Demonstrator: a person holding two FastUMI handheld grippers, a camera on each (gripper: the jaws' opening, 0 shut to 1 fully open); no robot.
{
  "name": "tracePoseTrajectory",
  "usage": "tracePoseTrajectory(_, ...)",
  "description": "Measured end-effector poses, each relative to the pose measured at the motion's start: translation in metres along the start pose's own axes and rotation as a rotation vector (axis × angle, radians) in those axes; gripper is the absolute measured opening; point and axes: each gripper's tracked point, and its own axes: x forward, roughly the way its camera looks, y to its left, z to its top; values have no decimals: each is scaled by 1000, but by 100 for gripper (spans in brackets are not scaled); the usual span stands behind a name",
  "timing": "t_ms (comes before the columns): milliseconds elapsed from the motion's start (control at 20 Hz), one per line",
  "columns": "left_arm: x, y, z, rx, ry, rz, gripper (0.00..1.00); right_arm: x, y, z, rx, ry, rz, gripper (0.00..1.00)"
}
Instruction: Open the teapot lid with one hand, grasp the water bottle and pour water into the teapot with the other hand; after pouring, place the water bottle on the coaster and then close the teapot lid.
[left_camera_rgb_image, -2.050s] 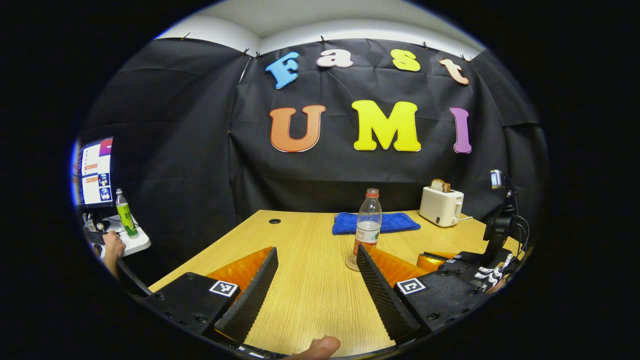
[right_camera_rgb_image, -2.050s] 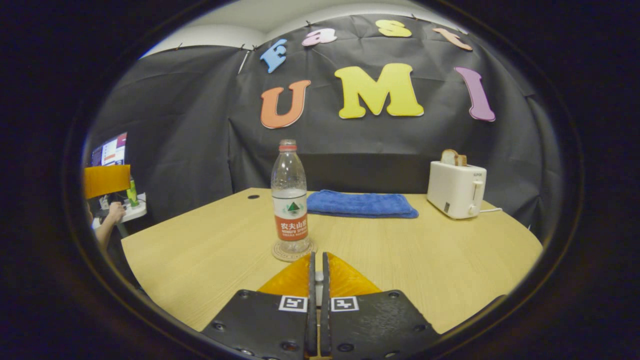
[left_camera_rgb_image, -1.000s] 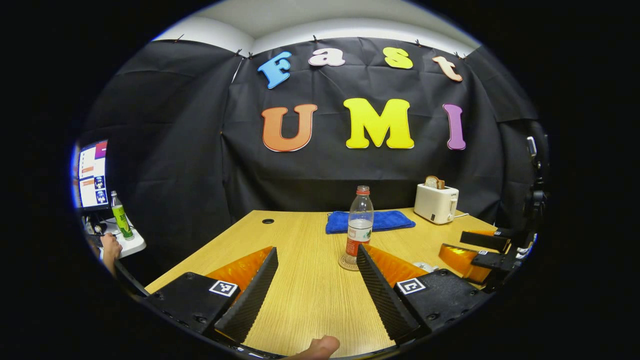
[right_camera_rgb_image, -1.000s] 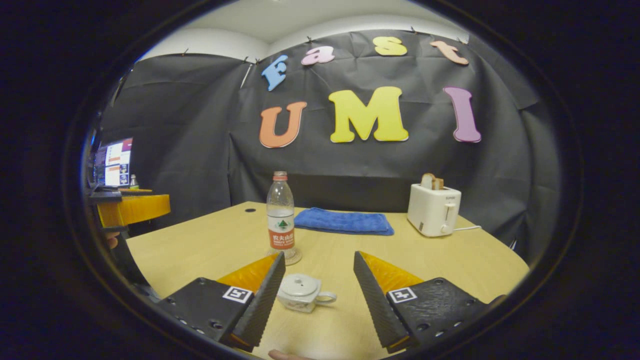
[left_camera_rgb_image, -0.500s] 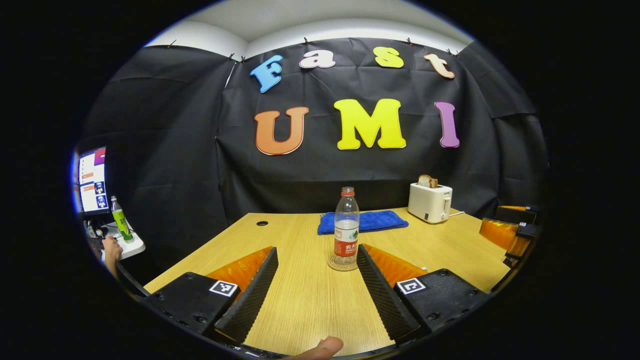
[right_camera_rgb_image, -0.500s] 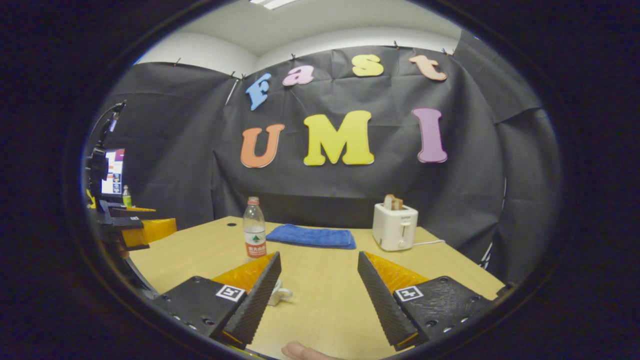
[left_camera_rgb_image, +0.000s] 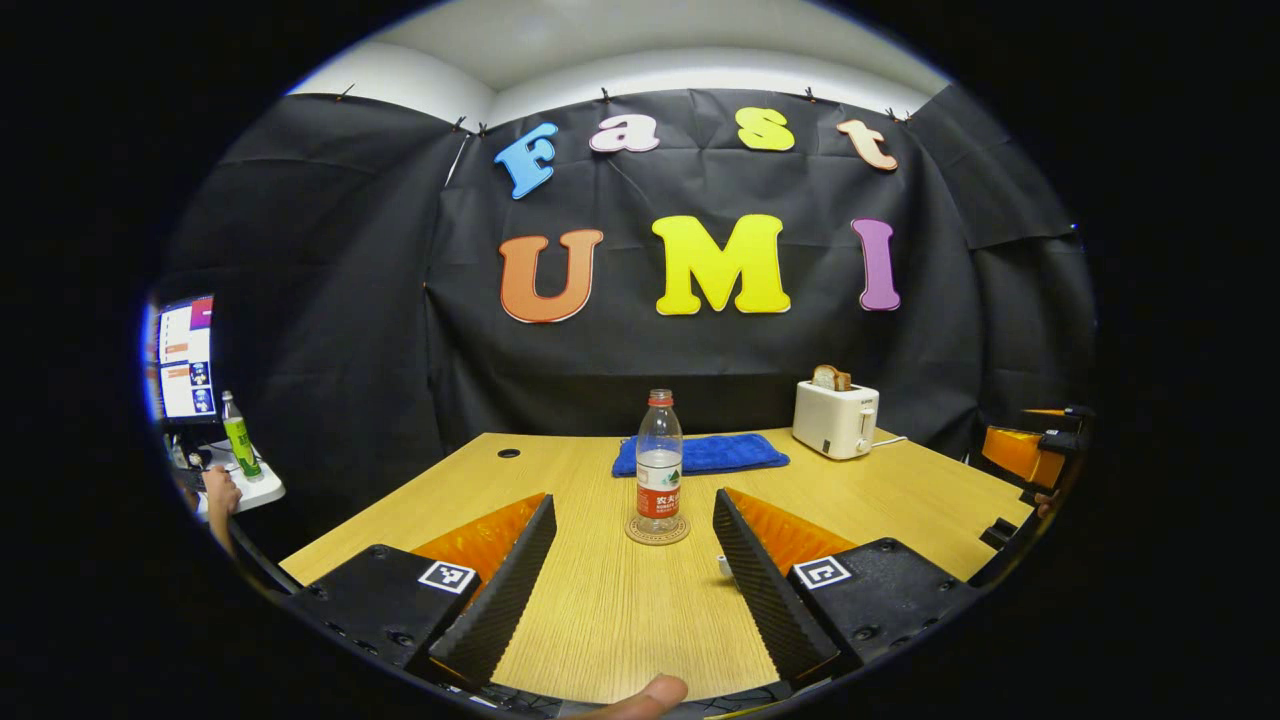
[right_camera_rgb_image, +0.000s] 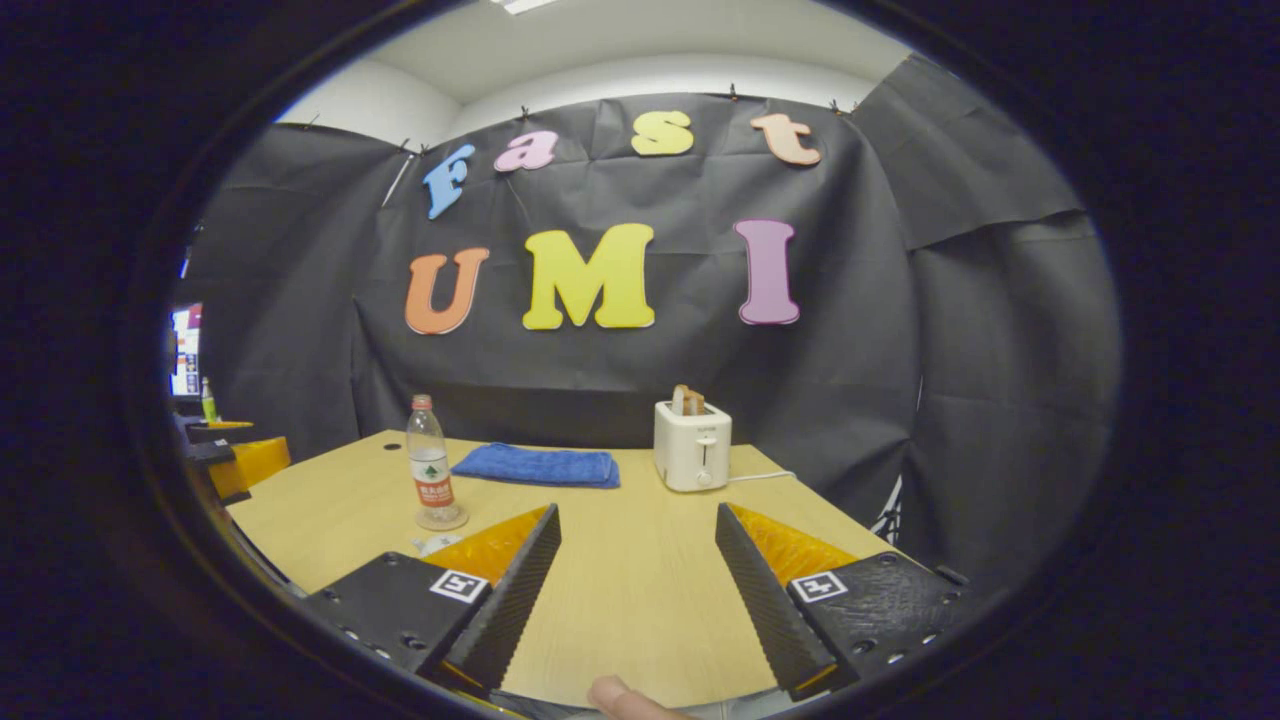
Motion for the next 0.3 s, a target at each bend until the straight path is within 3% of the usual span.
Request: tracePoseTrajectory(300, -6, 5, 12, 0, -37, 26, 99, -6, 10, 7, -3, -27, 29, 95)
